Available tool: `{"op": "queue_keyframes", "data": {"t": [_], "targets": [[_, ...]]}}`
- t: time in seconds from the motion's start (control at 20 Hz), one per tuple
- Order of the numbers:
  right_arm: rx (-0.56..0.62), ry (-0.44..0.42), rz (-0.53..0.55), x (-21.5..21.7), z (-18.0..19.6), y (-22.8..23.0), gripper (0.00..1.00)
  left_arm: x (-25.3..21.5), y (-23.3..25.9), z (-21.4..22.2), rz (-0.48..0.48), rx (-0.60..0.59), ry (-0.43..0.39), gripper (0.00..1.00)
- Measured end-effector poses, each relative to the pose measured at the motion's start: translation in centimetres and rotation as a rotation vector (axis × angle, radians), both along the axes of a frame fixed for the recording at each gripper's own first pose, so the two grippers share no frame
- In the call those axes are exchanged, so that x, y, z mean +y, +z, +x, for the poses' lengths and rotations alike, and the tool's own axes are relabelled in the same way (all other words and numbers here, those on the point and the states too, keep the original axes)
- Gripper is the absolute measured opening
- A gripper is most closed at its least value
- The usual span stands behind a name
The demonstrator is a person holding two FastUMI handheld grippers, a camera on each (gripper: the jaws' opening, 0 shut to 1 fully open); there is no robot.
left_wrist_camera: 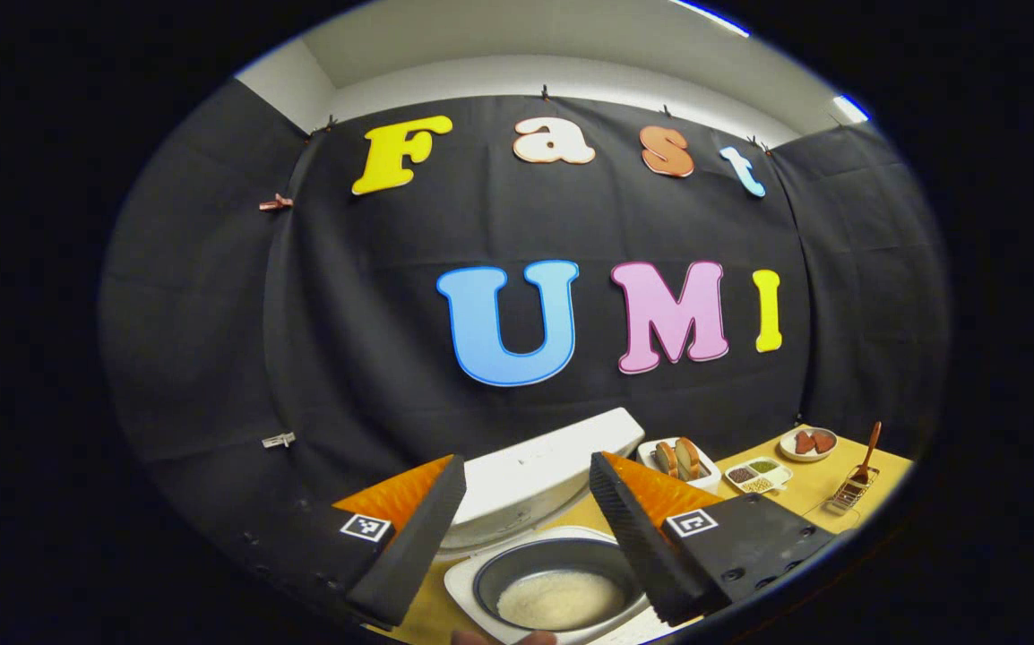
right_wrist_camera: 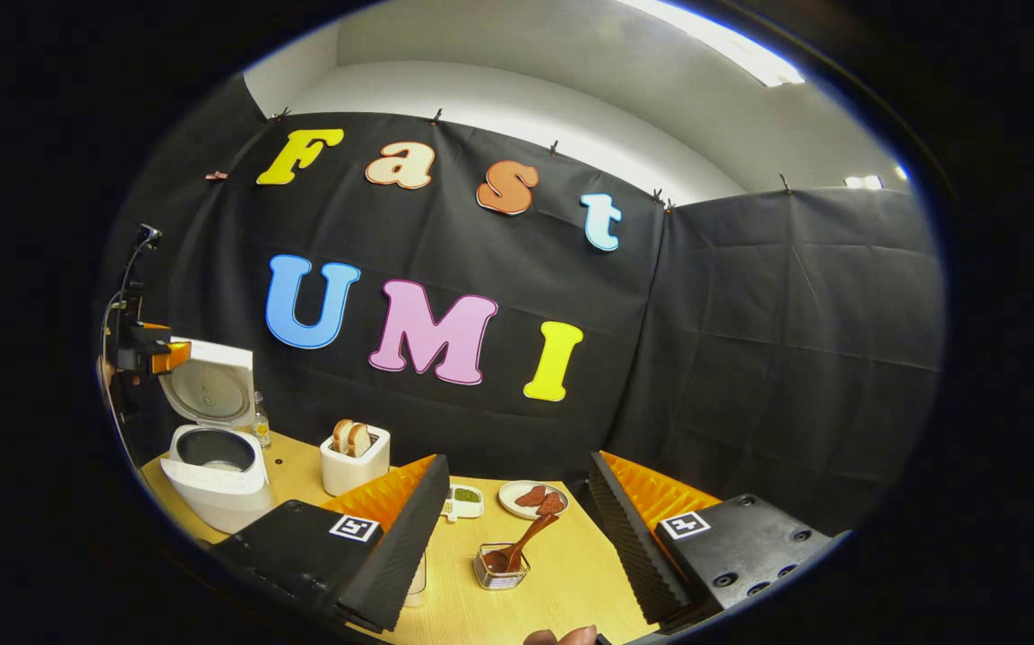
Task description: Close the left gripper, press the button to open the rice cooker; take a wooden spoon from the chopstick holder with the right hand, scoop a spoonful of rice and pour it into the rice cooker, then put the wooden spoon back into the chopstick holder.
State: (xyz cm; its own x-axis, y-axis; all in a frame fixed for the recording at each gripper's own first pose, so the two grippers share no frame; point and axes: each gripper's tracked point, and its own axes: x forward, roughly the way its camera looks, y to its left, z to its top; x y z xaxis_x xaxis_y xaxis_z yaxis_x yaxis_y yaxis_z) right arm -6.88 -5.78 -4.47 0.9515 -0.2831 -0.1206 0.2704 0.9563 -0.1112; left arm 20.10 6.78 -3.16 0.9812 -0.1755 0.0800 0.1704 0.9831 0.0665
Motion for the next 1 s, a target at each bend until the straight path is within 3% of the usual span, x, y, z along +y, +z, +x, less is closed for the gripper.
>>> {"op": "queue_keyframes", "data": {"t": [0.15,0.25,0.6,1.0], "targets": [[0.005,0.007,-0.004,-0.3,-0.2,-0.4,0.97,0.6,3.2,-3.3,-0.135,-0.102,-0.002,0.96],[0.002,0.013,-0.001,-1.1,-0.2,-0.8,0.97,0.8,2.8,-5.1,-0.181,-0.095,-0.009,0.97],[0.021,0.077,0.084,-3.4,1.2,-5.1,0.98,1.8,1.2,-9.9,-0.181,-0.01,0.104,0.94],[0.08,0.109,0.224,-6.4,3.1,-13.7,0.98,1.4,2.0,-16.0,-0.176,-0.031,0.161,0.94]]}}
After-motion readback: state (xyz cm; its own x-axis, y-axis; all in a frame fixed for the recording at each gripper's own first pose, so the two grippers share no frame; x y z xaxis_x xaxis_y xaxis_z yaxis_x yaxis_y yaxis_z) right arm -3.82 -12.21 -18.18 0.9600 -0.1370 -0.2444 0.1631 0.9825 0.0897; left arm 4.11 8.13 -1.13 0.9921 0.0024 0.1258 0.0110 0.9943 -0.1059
